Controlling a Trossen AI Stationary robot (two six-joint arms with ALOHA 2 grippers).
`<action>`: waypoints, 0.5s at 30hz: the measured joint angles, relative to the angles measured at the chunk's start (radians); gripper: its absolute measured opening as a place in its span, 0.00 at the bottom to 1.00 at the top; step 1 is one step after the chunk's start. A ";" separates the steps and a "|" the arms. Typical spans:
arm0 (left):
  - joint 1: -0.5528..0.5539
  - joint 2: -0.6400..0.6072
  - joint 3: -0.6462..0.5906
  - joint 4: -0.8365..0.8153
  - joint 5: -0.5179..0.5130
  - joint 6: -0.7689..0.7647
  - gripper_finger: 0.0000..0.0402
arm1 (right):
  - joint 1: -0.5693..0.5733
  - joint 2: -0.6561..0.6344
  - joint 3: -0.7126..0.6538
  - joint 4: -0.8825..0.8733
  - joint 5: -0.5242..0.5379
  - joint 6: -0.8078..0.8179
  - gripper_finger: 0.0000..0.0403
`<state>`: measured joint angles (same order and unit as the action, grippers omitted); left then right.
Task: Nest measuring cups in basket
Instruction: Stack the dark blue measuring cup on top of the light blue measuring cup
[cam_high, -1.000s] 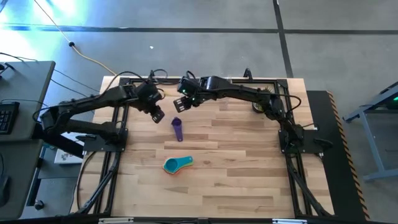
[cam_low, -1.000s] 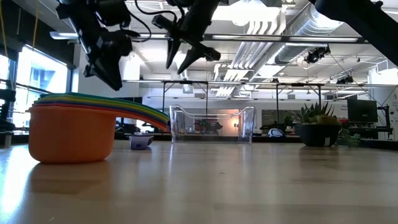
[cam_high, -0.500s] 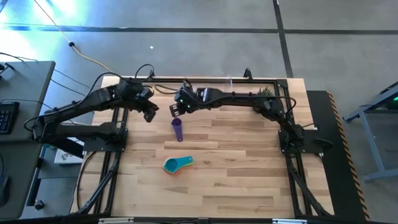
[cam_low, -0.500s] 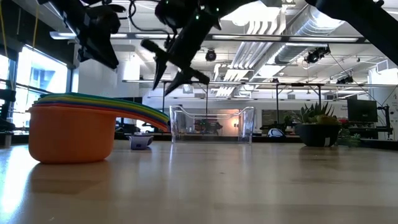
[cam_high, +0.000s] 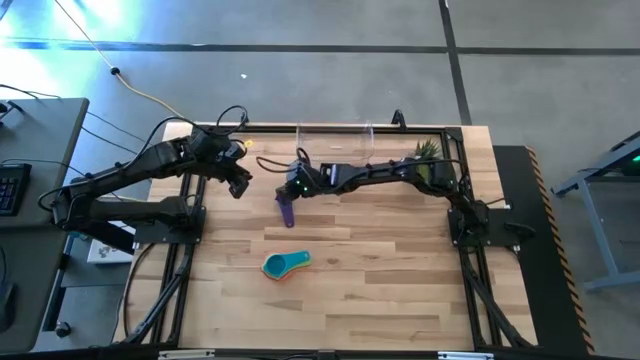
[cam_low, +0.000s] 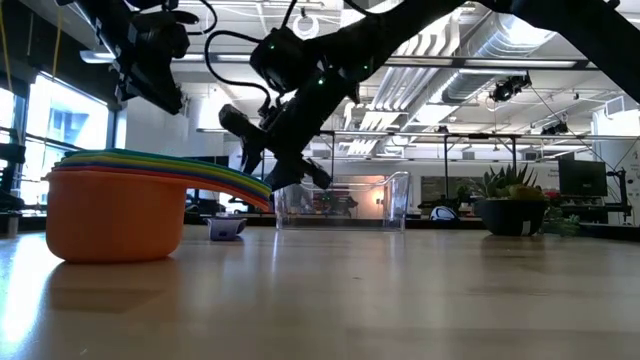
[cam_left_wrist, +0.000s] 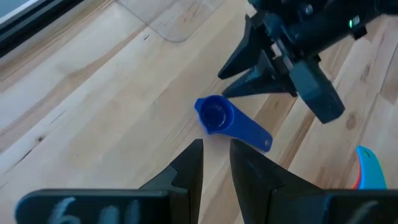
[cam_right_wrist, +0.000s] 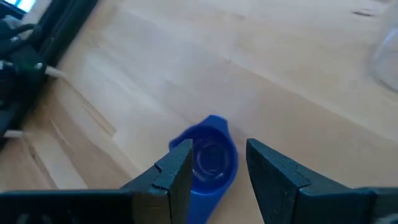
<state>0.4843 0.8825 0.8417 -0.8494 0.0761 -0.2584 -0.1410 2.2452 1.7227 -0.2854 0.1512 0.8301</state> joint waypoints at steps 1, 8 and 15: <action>0.000 0.000 0.000 0.000 0.000 0.000 0.18 | 0.003 0.000 -0.012 0.020 0.003 -0.002 0.35; 0.000 0.001 0.000 0.004 -0.002 0.000 0.18 | 0.021 0.000 0.025 0.020 0.043 -0.088 0.35; 0.000 0.001 0.000 0.004 -0.008 0.000 0.18 | 0.018 0.000 0.201 -0.085 0.112 -0.258 0.35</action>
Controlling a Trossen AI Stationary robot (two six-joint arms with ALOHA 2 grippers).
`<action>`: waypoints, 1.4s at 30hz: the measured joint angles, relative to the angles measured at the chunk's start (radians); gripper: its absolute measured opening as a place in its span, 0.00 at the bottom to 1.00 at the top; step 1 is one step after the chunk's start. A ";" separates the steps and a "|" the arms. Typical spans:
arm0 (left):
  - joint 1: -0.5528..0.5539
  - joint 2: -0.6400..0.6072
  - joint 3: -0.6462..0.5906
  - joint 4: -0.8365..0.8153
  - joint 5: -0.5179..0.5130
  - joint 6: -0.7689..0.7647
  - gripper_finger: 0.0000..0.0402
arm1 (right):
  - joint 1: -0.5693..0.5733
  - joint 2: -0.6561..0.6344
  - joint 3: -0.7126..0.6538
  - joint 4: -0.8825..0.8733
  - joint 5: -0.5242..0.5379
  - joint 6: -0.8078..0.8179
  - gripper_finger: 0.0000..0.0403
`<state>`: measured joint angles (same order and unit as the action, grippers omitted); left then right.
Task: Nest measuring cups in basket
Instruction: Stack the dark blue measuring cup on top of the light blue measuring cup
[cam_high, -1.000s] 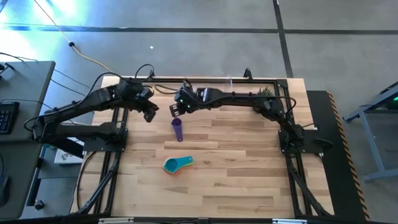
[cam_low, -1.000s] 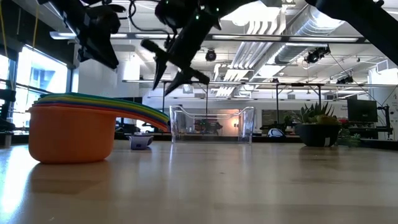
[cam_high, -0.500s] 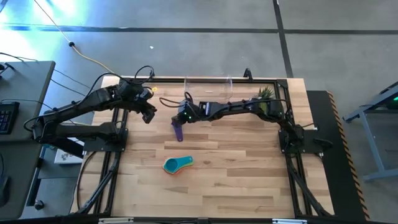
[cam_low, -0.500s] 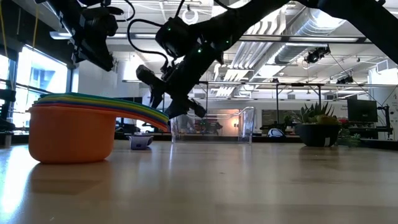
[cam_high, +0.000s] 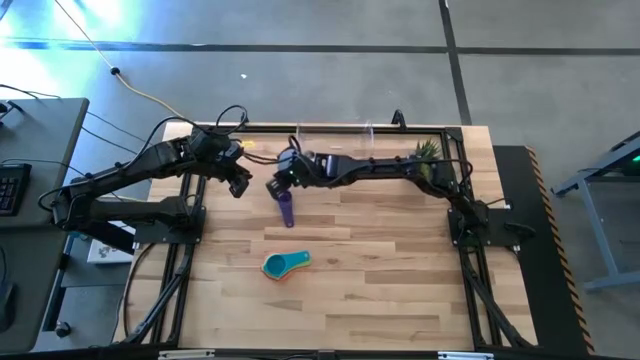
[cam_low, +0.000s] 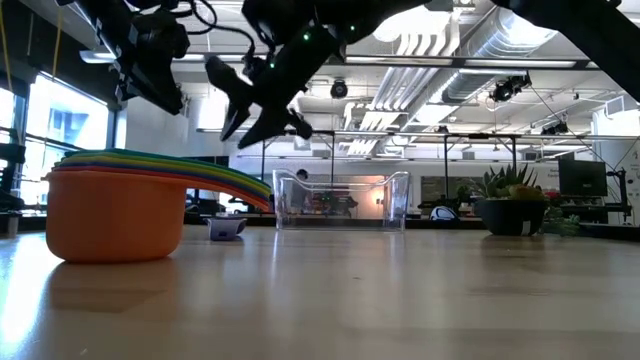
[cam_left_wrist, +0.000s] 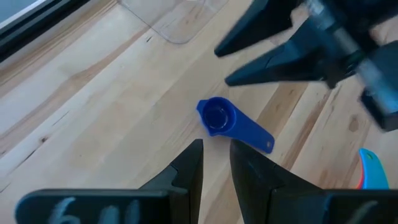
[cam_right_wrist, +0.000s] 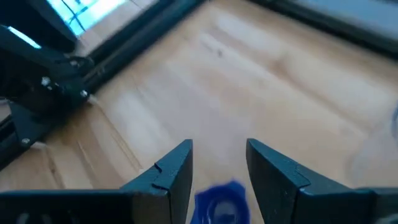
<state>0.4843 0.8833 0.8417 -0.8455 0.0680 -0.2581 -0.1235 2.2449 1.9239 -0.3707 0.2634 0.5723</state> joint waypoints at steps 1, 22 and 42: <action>0.000 0.000 0.000 0.000 0.000 0.000 0.18 | -0.001 -0.001 0.016 -0.007 0.002 -0.026 0.35; 0.000 0.000 0.000 0.002 -0.002 0.000 0.18 | -0.005 0.080 -0.011 -0.075 -0.081 0.059 0.35; 0.000 0.003 0.000 -0.003 -0.003 0.000 0.18 | 0.009 0.142 -0.011 -0.120 -0.031 0.102 0.35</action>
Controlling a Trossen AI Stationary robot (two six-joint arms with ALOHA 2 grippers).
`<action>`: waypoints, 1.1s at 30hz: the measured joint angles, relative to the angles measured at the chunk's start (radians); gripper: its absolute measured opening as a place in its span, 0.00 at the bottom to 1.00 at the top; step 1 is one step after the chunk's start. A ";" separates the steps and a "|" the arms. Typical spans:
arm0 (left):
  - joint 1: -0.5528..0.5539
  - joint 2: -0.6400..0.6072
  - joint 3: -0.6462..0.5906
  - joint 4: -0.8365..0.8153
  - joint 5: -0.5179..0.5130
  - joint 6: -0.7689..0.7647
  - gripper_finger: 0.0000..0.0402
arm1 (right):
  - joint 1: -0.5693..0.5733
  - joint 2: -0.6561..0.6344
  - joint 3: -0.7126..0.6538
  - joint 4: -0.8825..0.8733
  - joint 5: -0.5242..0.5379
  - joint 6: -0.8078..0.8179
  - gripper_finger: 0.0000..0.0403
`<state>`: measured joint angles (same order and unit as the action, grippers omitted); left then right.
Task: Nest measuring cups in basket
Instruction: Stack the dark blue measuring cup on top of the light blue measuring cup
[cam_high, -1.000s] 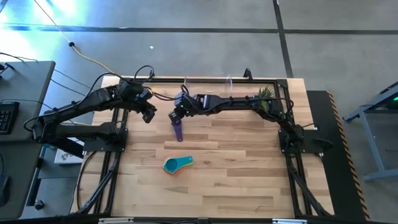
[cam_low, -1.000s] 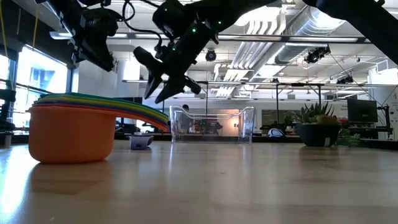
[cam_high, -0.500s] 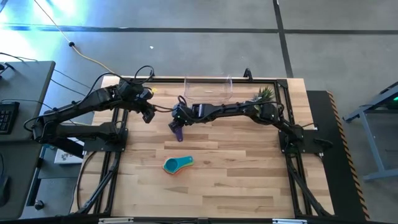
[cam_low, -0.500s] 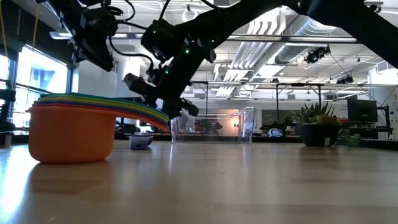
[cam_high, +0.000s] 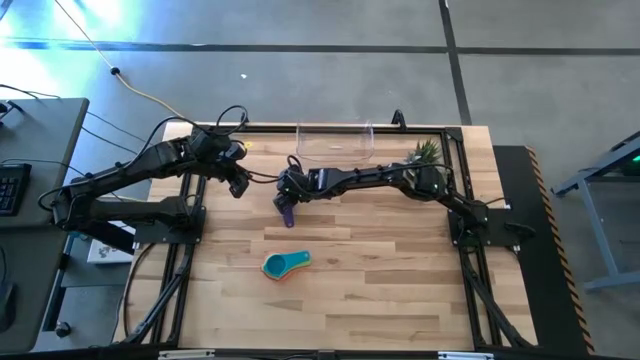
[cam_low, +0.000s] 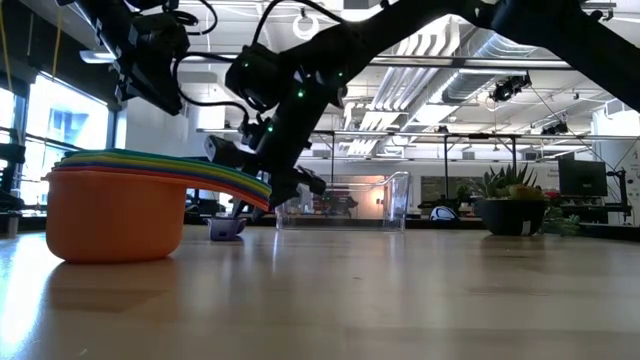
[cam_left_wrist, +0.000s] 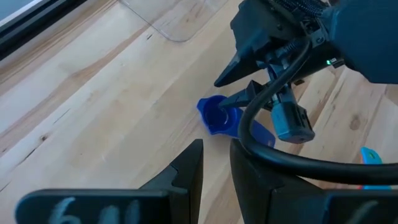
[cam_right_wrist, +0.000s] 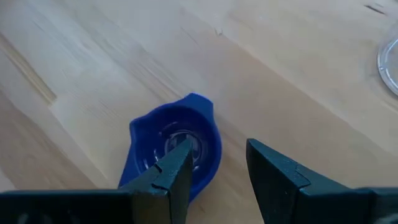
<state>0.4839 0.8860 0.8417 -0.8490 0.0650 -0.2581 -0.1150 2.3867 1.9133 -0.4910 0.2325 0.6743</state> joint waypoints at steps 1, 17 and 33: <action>0.000 0.000 0.000 0.000 0.000 0.000 0.18 | 0.000 0.000 0.000 0.001 0.000 0.000 0.35; 0.000 0.000 0.000 0.000 -0.001 0.000 0.18 | 0.002 0.024 0.000 -0.020 0.001 0.070 0.24; 0.000 0.000 0.000 0.000 -0.001 0.000 0.18 | -0.002 0.024 0.024 -0.054 -0.035 0.012 0.01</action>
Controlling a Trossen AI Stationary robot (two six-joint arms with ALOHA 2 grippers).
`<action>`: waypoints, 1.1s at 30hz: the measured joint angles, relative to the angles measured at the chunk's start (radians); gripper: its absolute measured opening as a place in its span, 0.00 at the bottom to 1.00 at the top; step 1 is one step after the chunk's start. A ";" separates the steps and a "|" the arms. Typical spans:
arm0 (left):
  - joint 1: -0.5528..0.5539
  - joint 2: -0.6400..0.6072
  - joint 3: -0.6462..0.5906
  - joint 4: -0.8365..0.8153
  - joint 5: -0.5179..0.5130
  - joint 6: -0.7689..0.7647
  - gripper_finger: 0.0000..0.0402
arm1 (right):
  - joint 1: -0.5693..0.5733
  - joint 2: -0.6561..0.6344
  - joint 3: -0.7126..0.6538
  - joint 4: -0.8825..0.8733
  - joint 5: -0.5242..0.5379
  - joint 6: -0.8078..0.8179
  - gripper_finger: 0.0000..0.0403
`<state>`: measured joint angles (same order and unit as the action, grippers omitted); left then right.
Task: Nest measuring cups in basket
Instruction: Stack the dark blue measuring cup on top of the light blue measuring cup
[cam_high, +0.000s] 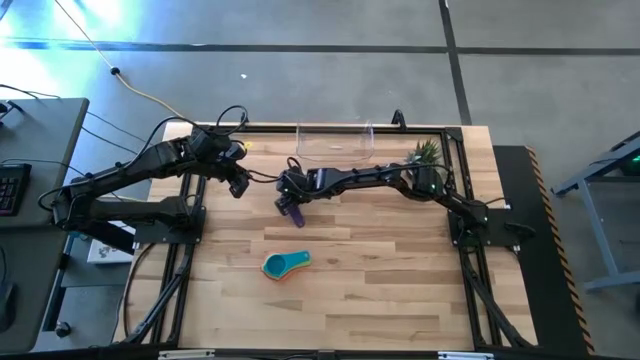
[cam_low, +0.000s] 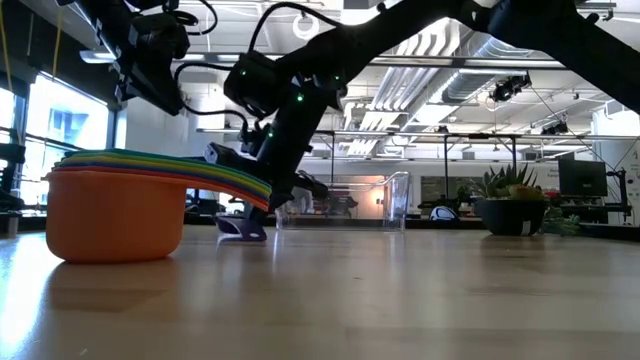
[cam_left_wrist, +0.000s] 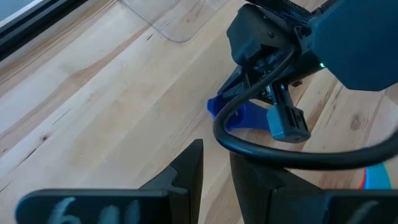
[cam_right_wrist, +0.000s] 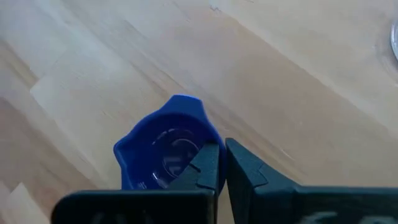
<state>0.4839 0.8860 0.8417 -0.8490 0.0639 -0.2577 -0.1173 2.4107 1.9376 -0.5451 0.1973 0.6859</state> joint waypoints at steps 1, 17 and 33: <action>0.000 0.000 0.000 0.000 0.000 0.001 0.18 | 0.000 0.000 0.009 -0.006 -0.006 -0.013 0.01; 0.000 0.000 0.000 -0.134 0.002 0.011 0.18 | 0.024 0.000 0.296 -0.214 -0.154 -0.333 0.00; -0.001 0.000 0.000 -0.144 0.122 -0.336 0.18 | 0.144 -0.008 0.417 -0.272 -0.368 -0.639 0.00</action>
<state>0.4831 0.8864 0.8417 -0.9932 0.1860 -0.5934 0.0272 2.4023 2.3546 -0.8168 -0.1711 0.0470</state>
